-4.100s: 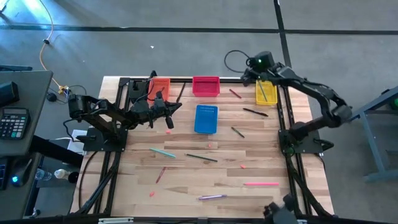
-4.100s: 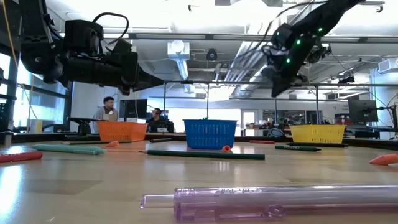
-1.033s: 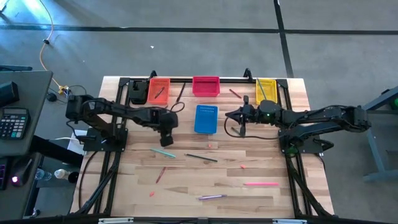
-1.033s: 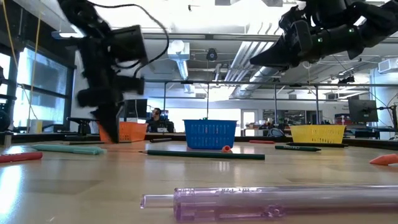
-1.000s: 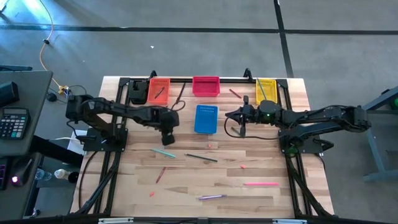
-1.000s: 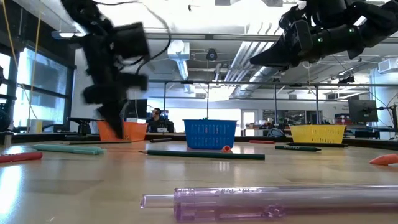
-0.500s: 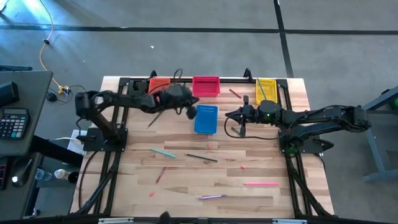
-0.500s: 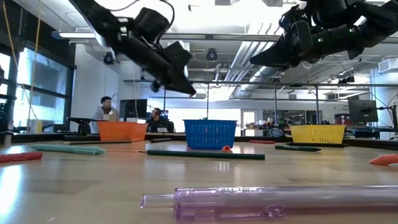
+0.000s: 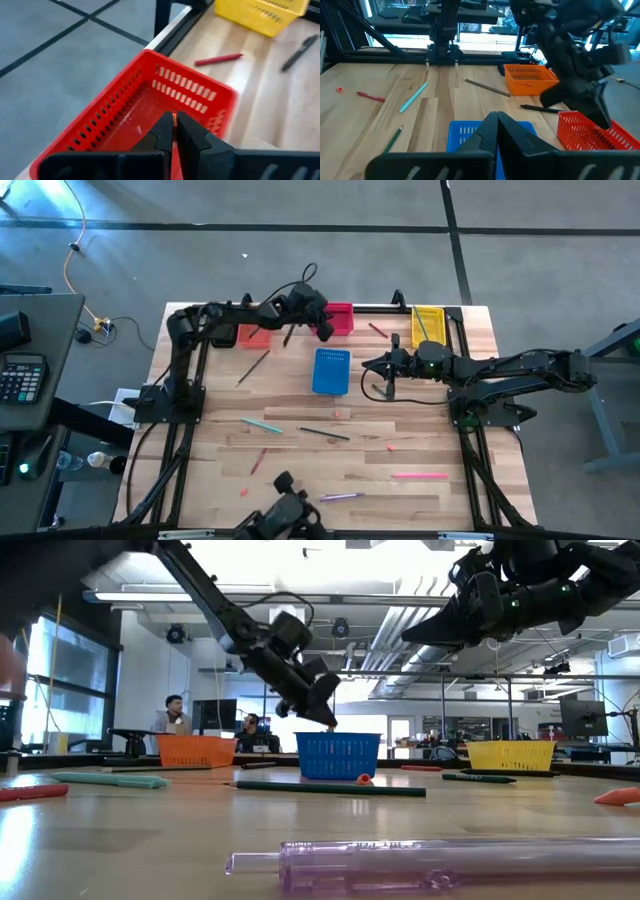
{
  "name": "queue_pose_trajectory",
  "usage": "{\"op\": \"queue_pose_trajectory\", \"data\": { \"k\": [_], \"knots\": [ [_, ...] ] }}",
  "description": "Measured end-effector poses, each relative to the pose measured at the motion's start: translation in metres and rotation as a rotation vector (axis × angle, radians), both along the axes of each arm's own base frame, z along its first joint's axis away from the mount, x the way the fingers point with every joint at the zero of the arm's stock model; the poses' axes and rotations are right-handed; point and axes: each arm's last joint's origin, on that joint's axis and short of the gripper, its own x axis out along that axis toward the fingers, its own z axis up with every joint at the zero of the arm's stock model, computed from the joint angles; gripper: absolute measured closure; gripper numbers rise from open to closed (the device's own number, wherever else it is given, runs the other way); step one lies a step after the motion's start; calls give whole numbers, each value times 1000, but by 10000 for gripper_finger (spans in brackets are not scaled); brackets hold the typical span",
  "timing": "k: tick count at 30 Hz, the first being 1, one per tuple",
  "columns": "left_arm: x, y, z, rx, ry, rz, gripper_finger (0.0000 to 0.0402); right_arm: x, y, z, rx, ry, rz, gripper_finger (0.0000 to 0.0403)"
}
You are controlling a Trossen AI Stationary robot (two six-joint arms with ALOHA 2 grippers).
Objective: Sort crayons/erasers/pens/pencils in bins
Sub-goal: Put the orange eraser into the red bin, then put the black pen into the blue bin
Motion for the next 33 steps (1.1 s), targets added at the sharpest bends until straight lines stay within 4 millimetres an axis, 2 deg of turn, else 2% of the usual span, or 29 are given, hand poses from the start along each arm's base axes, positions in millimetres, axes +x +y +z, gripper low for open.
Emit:
{"op": "queue_pose_trajectory", "data": {
  "k": [8, 33],
  "knots": [
    [4, 18, -22, -44, 25, -12, 401, 0, 0, 0, 1, 0, 0, 403],
    [-2, 22, -24, -46, 77, 31, 347, 0, 0, 0, -1, 1, -4, 403]
  ]
}}
